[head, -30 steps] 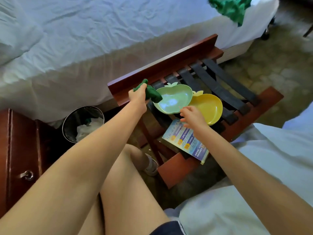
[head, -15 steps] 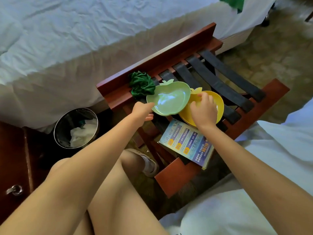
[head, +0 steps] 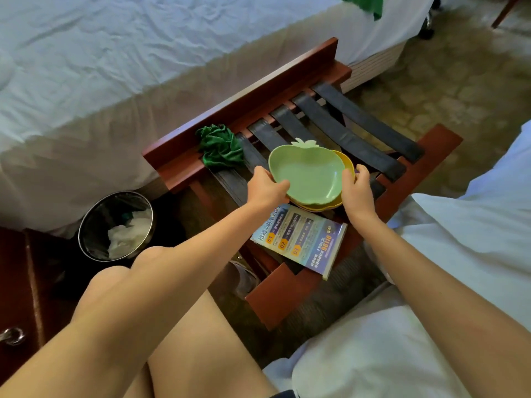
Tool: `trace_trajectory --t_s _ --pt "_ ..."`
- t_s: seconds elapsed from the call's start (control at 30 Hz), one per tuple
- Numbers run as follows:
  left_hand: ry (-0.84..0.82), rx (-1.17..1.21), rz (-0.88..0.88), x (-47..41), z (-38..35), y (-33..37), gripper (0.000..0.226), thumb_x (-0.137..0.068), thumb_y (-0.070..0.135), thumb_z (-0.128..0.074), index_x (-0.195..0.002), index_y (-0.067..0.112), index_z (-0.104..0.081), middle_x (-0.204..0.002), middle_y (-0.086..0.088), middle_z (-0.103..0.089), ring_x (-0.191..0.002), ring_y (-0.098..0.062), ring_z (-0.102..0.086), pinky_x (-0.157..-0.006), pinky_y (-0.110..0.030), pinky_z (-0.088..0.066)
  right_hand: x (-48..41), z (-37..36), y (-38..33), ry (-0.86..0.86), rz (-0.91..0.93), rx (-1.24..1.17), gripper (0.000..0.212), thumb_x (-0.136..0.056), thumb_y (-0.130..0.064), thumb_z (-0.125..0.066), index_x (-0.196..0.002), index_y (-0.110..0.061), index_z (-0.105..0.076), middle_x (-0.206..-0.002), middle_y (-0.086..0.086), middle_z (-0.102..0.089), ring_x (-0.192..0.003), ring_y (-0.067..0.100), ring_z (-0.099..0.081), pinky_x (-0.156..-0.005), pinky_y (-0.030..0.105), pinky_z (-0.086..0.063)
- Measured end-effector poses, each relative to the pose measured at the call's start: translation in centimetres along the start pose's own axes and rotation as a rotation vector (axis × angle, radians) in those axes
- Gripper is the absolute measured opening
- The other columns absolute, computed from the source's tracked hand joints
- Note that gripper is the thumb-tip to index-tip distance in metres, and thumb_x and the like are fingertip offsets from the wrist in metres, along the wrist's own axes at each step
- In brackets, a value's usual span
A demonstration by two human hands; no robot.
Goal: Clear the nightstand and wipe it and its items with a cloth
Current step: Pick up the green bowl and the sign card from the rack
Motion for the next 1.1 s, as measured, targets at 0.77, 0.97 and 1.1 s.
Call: trace_trajectory --t_s 0.77,0.97,1.1 --pt "-0.150 0.102 0.094 1.2 -0.2 1.1 0.039 -0.092 0.003 -0.032 -0.127 0.021 -0.038 -0.101 -0.009 -0.056 -0.078 -0.025 -0.057 -0.077 -0.040 -0.055 0.9 0.6 -2.0 -0.154 0.001 -0.207 0.057 -0.089 0.005 -0.041 -0.138 -0.024 -0.041 -0.119 -0.001 -0.053 -0.114 0.018 -0.050 -0.095 0.034 -0.046" --pt "-0.046 0.243 0.097 2.6 4.1 1.4 0.059 -0.094 -0.002 -0.033 -0.144 0.028 -0.023 -0.143 -0.005 -0.040 -0.099 -0.031 -0.064 -0.064 -0.033 -0.059 3.3 -1.4 -4.9 -0.234 0.113 -0.216 0.068 -0.089 0.004 -0.046 -0.148 -0.023 -0.024 -0.135 0.003 -0.045 -0.119 0.012 -0.045 -0.091 0.025 -0.044" --pt "0.042 0.235 0.032 3.8 8.1 1.1 0.057 -0.094 -0.002 -0.034 -0.144 0.024 -0.026 -0.134 0.000 -0.042 -0.097 -0.025 -0.061 -0.077 -0.041 -0.057 5.3 -3.9 -6.7 -0.291 0.165 -0.263 0.069 -0.088 0.005 -0.048 -0.145 -0.026 -0.023 -0.125 -0.001 -0.045 -0.117 0.014 -0.046 -0.098 0.036 -0.047"
Point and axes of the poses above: each hand's wrist, its own x-axis away from the middle knuckle, its own z-axis out of the back of the hand, y = z × x, the point moved 2 cm from there along -x, towards the middle knuckle
